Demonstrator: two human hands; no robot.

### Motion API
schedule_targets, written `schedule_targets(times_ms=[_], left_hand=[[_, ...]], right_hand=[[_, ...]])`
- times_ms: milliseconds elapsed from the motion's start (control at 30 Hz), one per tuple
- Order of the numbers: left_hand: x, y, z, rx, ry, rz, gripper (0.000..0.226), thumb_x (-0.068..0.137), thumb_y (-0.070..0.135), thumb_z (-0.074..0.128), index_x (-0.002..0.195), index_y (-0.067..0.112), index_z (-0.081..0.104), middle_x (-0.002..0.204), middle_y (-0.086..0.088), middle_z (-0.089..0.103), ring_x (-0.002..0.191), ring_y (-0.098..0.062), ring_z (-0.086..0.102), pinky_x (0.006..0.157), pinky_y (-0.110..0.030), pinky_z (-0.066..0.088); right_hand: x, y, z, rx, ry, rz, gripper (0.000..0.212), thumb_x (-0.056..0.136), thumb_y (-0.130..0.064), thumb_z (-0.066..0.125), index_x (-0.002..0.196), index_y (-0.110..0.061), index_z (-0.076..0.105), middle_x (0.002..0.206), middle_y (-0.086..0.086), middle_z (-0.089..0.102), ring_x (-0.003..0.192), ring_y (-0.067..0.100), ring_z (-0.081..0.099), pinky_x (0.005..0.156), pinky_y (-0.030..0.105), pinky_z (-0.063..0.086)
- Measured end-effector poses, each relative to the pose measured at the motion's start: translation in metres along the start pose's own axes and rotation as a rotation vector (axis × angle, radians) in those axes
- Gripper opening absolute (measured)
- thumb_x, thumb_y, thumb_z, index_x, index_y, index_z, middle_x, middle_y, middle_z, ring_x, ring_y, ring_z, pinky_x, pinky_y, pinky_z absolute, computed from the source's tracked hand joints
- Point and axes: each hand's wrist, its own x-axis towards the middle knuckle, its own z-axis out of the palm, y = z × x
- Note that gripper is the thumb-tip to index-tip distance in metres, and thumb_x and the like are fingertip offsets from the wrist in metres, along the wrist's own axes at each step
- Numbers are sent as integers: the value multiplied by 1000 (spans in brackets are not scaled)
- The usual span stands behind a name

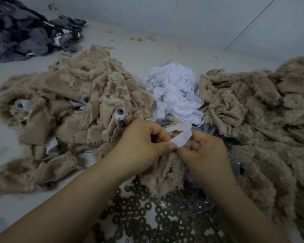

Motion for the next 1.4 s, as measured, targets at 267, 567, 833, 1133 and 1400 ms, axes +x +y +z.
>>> schedule_targets(times_ms=[267, 567, 833, 1133, 1400], left_hand=[[-1, 4, -1, -24, 11, -45, 17, 72, 12, 86, 61, 19, 75, 55, 9, 68, 48, 2, 59, 48, -10, 44], [-2, 9, -3, -4, -51, -77, 13, 75, 16, 84, 65, 13, 76, 56, -4, 68, 49, -6, 58, 49, -18, 48], [1, 6, 0, 154, 8, -63, 19, 74, 22, 85, 59, 20, 73, 52, 2, 66, 44, 0, 55, 43, -8, 39], [0, 2, 2, 211, 61, -46, 25, 74, 24, 84, 55, 25, 69, 55, 10, 66, 51, -2, 60, 46, -10, 43], [-4, 5, 3, 212, 80, 11, 24, 74, 19, 85, 55, 27, 71, 58, 14, 68, 54, -3, 64, 56, -16, 53]], right_hand=[[0, 2, -2, -26, 5, 51, 16, 86, -8, 72, 92, -22, 78, 80, 5, 77, 84, 33, 73, 75, 56, 59], [1, 1, -1, 7, 5, 21, 29, 83, -8, 77, 83, -37, 74, 80, -10, 78, 81, 9, 75, 78, 42, 62], [0, 1, -1, -14, 4, 32, 27, 83, -7, 74, 85, -33, 77, 79, -4, 78, 80, 22, 75, 75, 55, 60], [-2, 0, 2, -43, -18, -32, 39, 82, -3, 75, 80, -41, 72, 79, -15, 77, 77, 9, 75, 72, 38, 63], [-2, 1, 3, -93, 29, -26, 40, 80, -4, 73, 75, -44, 73, 76, -11, 77, 76, 16, 75, 72, 48, 62]])
